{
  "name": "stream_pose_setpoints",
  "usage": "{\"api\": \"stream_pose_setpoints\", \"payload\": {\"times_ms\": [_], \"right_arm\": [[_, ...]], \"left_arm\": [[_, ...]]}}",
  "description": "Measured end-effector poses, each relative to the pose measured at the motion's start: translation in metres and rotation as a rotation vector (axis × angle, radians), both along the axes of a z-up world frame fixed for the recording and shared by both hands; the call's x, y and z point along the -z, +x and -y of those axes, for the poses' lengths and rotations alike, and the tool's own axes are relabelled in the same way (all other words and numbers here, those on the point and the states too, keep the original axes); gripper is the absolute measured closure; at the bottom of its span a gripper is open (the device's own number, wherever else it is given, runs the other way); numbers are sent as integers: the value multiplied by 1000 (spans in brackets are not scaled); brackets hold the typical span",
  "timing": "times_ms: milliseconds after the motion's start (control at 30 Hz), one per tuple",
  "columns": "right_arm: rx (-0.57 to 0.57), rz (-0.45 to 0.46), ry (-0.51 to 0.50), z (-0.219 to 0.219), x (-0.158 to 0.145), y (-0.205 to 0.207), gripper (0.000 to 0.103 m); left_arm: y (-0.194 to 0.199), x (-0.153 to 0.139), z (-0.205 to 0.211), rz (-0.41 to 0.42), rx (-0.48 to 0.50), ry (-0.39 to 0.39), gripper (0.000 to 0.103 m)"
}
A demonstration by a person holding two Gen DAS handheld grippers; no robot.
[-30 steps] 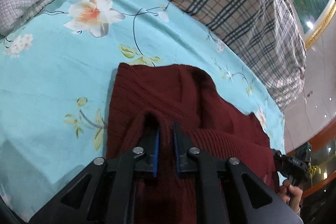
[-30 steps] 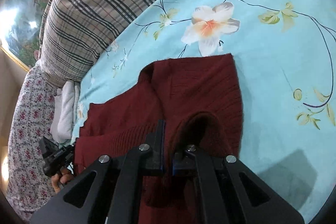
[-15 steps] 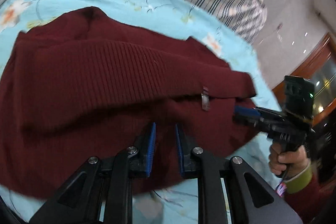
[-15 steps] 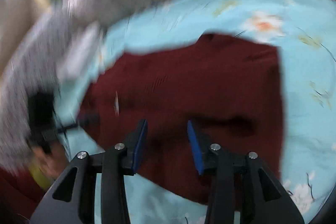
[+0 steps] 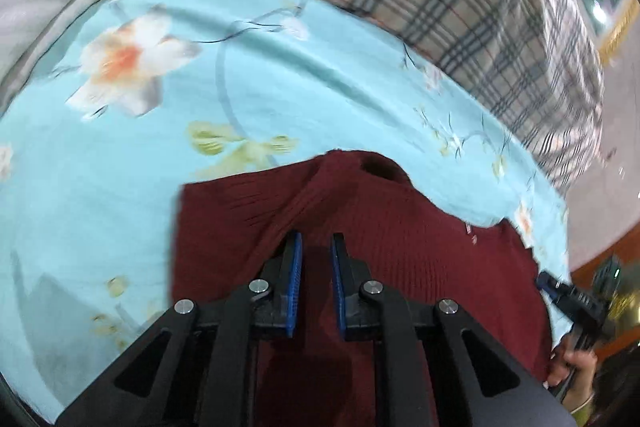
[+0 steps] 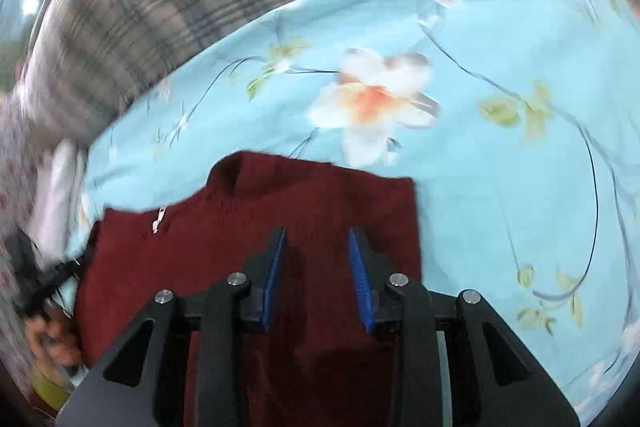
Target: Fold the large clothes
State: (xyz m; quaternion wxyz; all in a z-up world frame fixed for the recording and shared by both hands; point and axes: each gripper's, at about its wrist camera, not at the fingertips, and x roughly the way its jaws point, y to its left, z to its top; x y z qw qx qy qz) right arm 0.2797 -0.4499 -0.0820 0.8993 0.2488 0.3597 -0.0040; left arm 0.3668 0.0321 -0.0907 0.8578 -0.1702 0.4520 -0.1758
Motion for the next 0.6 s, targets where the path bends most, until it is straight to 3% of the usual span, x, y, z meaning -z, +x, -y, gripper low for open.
{"api": "stream_pose_setpoints", "payload": {"times_ms": [100, 400, 467, 600], "right_arm": [[10, 35, 12, -6, -7, -19, 69], [-73, 101, 70, -50, -13, -73, 69], [-89, 105, 84, -60, -9, -82, 69], [-114, 94, 117, -75, 2, -100, 69]], "left_arm": [[-21, -2, -13, 3, -21, -12, 86], [-131, -14, -27, -8, 34, -129, 60], [-158, -13, -30, -21, 59, -144, 48], [-193, 1, -29, -81, 69, -148, 42]]}}
